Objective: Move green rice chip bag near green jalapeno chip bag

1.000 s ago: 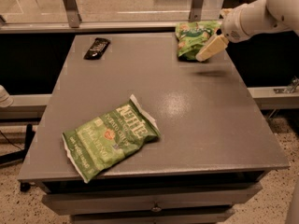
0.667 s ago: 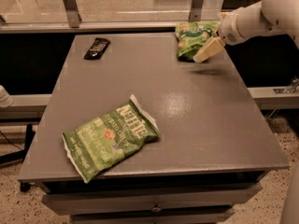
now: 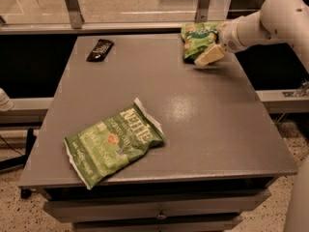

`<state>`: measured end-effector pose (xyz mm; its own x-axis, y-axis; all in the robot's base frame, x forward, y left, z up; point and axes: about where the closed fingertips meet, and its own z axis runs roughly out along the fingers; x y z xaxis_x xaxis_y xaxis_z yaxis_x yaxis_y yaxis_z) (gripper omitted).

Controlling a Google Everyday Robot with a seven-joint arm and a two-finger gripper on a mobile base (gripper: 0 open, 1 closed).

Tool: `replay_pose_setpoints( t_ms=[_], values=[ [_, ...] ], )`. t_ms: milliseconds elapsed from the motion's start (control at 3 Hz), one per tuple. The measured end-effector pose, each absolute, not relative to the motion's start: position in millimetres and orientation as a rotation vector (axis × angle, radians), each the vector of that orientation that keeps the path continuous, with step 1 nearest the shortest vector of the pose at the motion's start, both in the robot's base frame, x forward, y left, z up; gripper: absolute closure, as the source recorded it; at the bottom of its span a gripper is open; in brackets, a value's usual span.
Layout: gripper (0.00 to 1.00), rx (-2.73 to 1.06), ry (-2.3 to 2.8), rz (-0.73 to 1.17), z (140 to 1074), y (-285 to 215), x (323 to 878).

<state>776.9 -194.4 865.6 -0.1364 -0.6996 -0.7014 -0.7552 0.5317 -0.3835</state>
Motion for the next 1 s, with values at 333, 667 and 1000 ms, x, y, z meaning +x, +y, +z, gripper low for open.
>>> replay_pose_setpoints(
  t_ms=[333, 667, 1000],
  values=[
    [0.41, -1.189, 1.873, 0.085, 860, -192, 777],
    [0.64, -1.194, 1.873, 0.087, 863, -191, 774],
    [0.87, -1.223, 1.86, 0.096, 870, -186, 762]
  ],
)
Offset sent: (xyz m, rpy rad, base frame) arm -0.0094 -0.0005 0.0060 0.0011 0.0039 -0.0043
